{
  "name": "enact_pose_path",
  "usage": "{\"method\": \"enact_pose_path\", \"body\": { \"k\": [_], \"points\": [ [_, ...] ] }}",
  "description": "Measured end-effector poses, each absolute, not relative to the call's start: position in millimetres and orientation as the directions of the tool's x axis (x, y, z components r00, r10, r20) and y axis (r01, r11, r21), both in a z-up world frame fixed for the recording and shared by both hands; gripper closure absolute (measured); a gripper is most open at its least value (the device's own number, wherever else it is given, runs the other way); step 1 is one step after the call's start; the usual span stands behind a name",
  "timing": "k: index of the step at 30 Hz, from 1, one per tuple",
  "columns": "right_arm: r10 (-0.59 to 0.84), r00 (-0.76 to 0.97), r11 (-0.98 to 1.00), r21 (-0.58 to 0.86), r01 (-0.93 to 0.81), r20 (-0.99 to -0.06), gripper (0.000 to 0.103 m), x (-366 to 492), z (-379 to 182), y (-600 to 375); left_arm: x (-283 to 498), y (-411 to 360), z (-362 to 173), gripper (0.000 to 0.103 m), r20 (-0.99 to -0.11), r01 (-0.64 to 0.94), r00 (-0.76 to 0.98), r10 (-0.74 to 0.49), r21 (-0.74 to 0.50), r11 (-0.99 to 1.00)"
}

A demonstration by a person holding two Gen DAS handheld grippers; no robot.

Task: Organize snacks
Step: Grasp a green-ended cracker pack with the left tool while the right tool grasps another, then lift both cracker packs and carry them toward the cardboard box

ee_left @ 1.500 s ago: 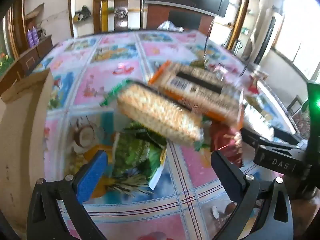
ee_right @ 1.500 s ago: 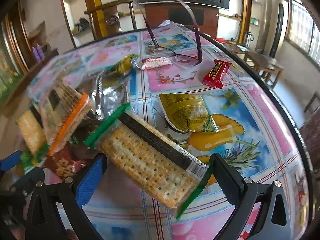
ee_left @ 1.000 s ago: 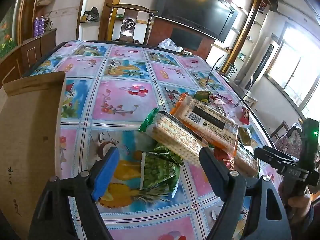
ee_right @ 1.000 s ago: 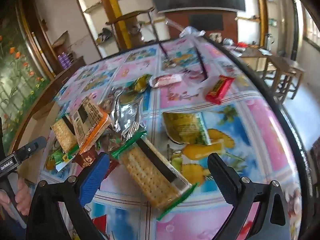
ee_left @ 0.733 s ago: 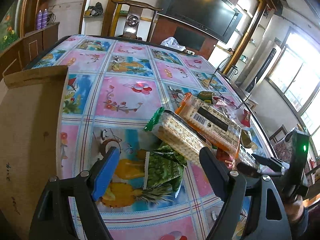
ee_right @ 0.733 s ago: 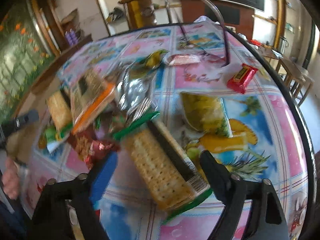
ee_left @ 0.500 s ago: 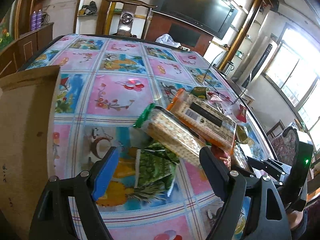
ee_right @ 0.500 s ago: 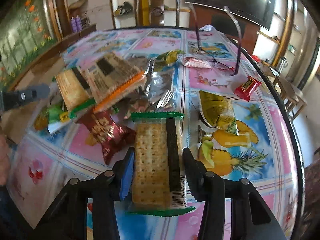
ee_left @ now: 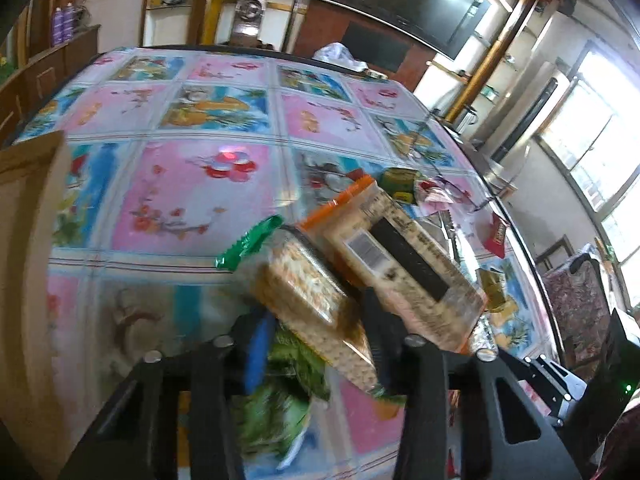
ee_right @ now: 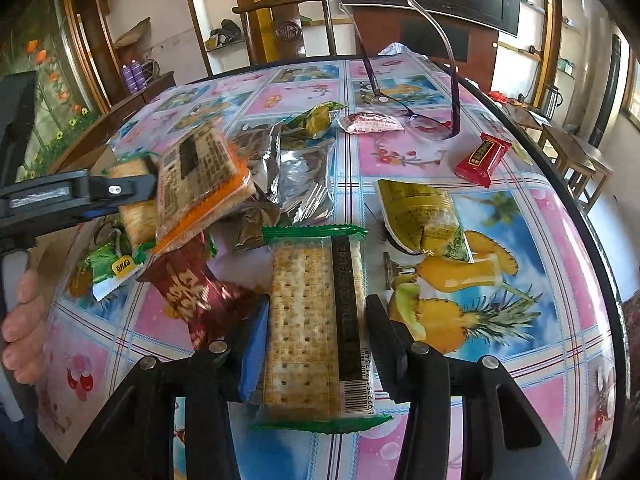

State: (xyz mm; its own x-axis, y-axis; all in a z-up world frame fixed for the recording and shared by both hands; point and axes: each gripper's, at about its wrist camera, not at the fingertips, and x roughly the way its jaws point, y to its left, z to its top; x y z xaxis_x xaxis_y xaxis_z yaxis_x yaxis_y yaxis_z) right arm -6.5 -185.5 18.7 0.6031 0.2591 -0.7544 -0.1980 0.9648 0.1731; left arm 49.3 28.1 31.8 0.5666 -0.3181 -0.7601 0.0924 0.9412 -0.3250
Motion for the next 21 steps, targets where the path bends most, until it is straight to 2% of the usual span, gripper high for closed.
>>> {"method": "enact_pose_path", "body": {
  "k": [3,5,20,21],
  "points": [
    [0.258,0.603,0.965,0.172,-0.198,-0.754,0.053,-6,19,-186,42,19,36,0.074,-0.734,0.145,0.597,-0.323,-0.297,0.944],
    [0.256,0.605,0.965,0.170,-0.198,-0.754,0.053,-6,19,-185,39,17,38,0.079,-0.711,0.185,0.602,-0.364,-0.320,0.929],
    [0.275,0.600,0.961,0.200,-0.190,-0.751,0.053,-4,17,-190,57,-11,26,0.078,-0.761,0.207,0.557,-0.332,-0.260,0.943],
    [0.280,0.599,0.960,0.207,-0.190,-0.750,0.053,-4,17,-191,57,-12,25,0.081,-0.761,0.214,0.559,-0.329,-0.251,0.944]
  ]
}}
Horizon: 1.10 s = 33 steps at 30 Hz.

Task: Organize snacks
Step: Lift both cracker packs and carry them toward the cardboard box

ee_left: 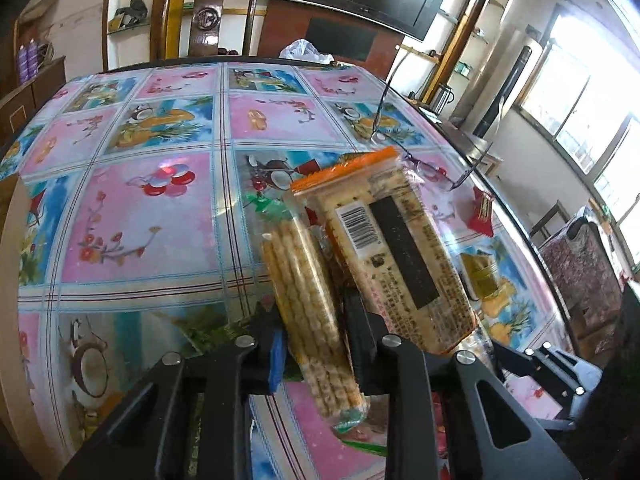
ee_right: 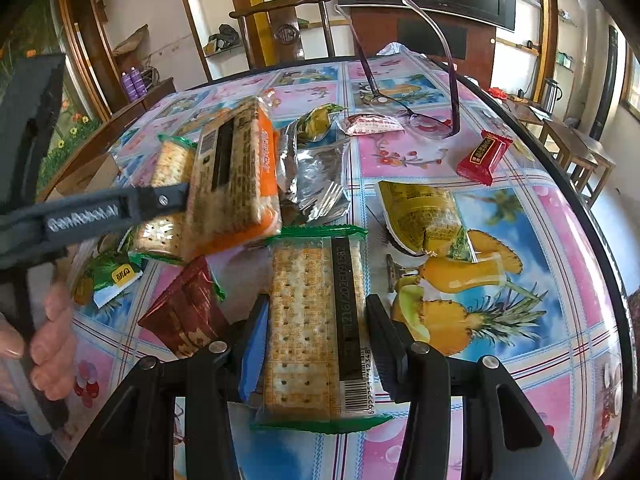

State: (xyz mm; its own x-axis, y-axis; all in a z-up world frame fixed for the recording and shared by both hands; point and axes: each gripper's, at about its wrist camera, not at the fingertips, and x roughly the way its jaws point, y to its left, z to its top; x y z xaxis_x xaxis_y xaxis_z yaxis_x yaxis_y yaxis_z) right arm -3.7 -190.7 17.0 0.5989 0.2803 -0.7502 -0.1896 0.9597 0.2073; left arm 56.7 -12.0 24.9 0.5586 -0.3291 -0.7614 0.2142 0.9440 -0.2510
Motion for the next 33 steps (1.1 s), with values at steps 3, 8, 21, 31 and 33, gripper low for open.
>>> {"method": "enact_pose_path", "body": {
  "k": [3,8,21,31,33],
  "points": [
    [0.289,0.601,0.957,0.224,-0.183,-0.745,0.053,-4,17,-194,53,-9,27,0.084,-0.748,0.226,0.570,-0.340,-0.255,0.940],
    [0.311,0.627,0.947,0.289,-0.140,-0.715,0.053,-9,21,-209,42,3,36,0.085,-0.720,0.242,0.581,-0.380,-0.294,0.925],
    [0.320,0.692,0.928,0.362,-0.091,-0.647,0.053,-50,31,-223,-8,24,61,0.085,-0.620,0.340,0.574,-0.535,-0.414,0.845],
    [0.284,0.733,0.927,0.373,-0.044,-0.618,0.053,-62,34,-230,-17,8,60,0.085,-0.618,0.399,0.559,-0.553,-0.384,0.833],
    [0.287,0.733,0.925,0.379,-0.042,-0.617,0.053,-61,34,-231,-18,5,58,0.085,-0.621,0.409,0.551,-0.558,-0.381,0.829]
  ]
}}
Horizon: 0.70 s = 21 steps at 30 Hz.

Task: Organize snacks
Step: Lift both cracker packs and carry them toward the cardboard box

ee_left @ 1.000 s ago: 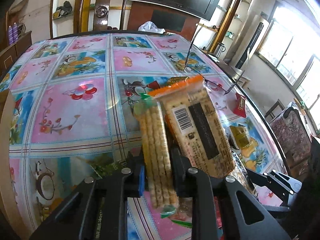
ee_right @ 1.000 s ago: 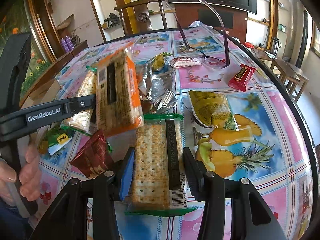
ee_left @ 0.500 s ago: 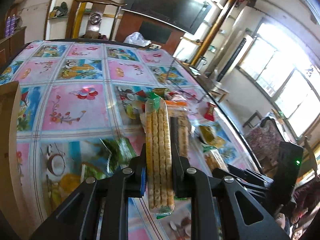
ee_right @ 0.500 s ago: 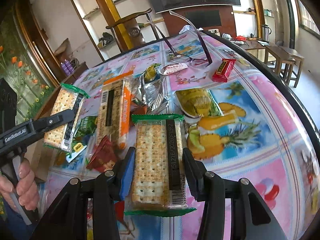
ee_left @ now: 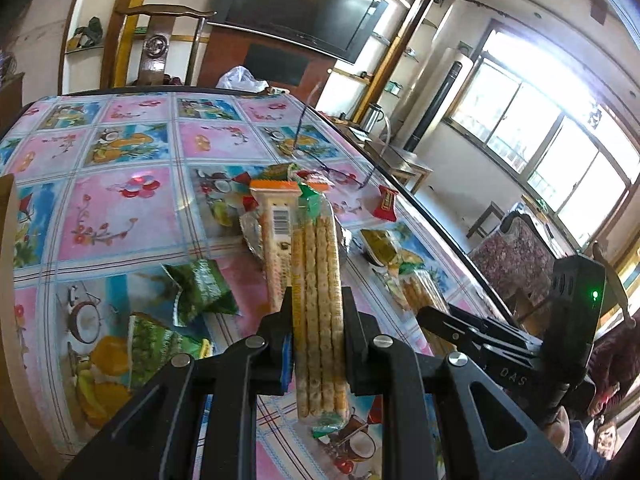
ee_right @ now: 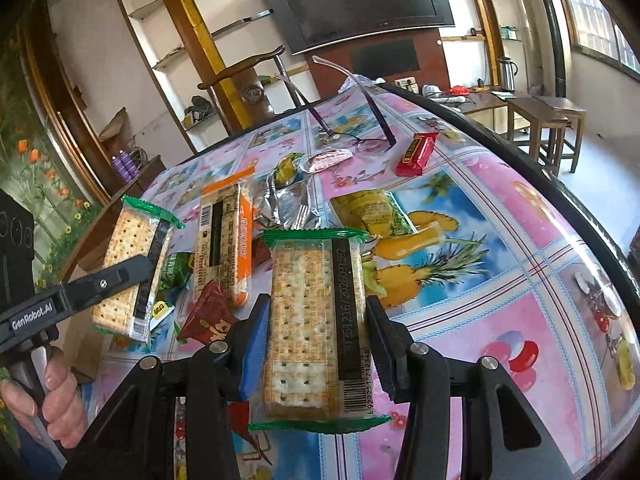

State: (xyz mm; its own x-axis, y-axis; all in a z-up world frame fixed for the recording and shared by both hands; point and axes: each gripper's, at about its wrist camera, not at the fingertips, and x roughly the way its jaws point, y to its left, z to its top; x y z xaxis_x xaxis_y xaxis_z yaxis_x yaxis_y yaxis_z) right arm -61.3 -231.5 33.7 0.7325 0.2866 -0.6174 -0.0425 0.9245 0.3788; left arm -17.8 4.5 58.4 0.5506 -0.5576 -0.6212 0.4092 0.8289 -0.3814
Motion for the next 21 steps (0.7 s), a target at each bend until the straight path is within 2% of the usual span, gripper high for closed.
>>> {"method": "enact_pose_path", "body": {
  "k": [11,21],
  "points": [
    [0.243,0.745,0.936,0.353,-0.011,-0.621,0.053,-65,36,-231,-18,14,64,0.085,-0.601,0.406,0.549,-0.581,-0.416,0.814],
    [0.321,0.731,0.914,0.399,-0.072,-0.603,0.053,-57,44,-190,-20,51,84,0.085,-0.553,0.377,0.608,-0.570,-0.431,0.820]
  ]
}}
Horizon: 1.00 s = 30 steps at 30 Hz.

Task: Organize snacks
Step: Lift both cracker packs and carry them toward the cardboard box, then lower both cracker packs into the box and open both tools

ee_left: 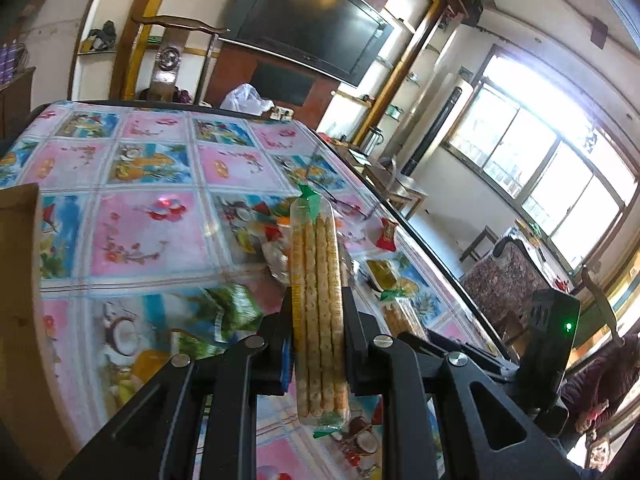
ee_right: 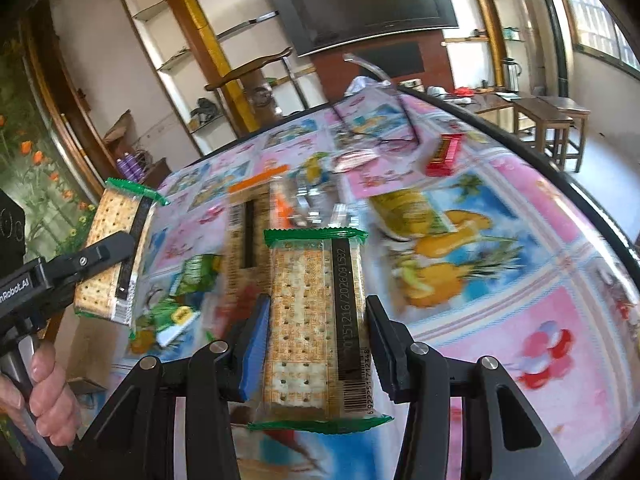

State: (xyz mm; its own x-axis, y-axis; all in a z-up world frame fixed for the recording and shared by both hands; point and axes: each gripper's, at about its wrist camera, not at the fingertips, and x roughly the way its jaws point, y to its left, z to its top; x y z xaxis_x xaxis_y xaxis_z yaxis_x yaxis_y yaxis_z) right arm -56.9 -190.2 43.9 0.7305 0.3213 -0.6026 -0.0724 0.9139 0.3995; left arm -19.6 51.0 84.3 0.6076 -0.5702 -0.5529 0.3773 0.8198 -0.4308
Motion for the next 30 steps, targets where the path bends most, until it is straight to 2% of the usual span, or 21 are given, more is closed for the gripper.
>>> {"method": "enact_pose_path", "body": {
  "k": [16,30],
  "points": [
    [0.445,0.701,0.883,0.404,-0.239,-0.558,0.053,-39,82,-122,-12,161,103,0.085,-0.490,0.215,0.732,-0.473,-0.493,0.843],
    [0.557,0.611,0.831,0.394,-0.394,-0.563,0.053,3,112,-26,2,278,94,0.085,-0.533,0.003,0.783,-0.320,-0.512,0.859]
  ]
}}
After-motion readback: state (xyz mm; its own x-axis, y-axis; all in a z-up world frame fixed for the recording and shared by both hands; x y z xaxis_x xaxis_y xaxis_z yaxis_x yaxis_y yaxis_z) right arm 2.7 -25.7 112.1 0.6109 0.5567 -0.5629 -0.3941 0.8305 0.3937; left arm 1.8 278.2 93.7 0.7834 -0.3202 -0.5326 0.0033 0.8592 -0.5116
